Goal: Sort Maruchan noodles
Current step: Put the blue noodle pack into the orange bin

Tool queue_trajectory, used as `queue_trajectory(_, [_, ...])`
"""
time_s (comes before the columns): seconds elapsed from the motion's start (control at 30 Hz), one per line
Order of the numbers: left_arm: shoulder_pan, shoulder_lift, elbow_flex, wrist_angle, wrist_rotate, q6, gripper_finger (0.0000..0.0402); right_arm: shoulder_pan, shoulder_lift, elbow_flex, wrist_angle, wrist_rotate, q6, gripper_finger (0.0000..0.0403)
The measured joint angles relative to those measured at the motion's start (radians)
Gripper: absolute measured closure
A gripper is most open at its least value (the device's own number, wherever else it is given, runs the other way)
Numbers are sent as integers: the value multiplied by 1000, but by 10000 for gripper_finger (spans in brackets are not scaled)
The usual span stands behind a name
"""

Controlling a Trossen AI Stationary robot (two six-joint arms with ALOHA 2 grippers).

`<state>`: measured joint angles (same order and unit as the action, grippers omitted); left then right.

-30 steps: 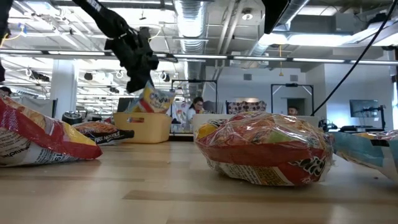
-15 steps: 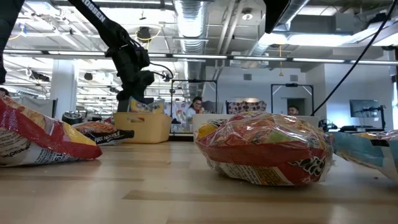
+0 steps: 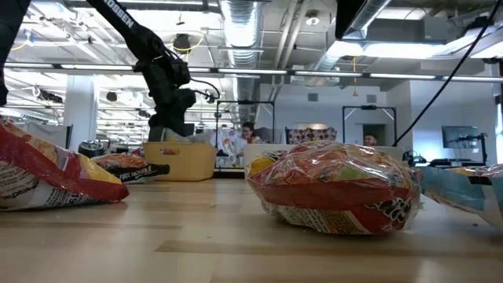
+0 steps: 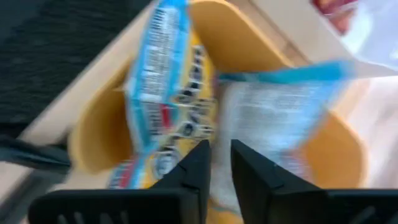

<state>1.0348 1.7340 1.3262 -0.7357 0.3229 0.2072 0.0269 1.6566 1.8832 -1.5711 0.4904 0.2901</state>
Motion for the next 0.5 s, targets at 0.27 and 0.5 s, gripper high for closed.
queue_trajectory(0.27, [6,0,0,45,-95,-33,298,-11,0,0,0,1,-3,284])
queue_trajectory(0.5, [-2,0,74,11,172,-101,297,-24,0,0,0,1,-2,284])
